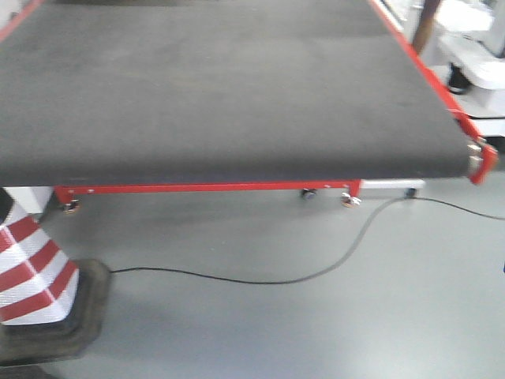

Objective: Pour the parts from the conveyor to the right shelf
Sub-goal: 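Drive away from the conveyor into the aisle holding the block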

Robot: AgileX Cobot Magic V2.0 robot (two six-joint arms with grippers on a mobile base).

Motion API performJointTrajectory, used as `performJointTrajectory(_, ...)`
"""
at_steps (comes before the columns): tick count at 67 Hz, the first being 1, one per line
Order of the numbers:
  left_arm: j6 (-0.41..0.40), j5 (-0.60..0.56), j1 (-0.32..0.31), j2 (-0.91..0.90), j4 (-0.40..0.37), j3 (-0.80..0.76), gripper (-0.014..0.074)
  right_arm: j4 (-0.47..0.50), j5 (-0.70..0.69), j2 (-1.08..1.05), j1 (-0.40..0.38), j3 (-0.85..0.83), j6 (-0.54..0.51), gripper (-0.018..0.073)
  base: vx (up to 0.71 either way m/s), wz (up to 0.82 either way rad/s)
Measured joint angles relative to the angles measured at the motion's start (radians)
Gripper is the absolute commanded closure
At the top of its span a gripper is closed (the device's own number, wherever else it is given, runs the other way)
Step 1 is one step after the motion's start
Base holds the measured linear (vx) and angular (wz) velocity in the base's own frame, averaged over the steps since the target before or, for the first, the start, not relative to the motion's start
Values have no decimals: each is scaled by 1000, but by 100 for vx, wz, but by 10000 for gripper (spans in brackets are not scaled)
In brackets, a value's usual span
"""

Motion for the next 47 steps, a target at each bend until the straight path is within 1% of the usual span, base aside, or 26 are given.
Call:
performJointTrajectory(9,0,0,0,0,0,0,603,0,0,0,0,0,0,564,-25,-58)
performJointTrajectory(32,0,0,0,0,0,0,603,0,0,0,0,0,0,564,-18,-89)
performJointTrajectory(47,0,0,0,0,0,0,603,-1,0,0,0,0,0,564,-16,-69)
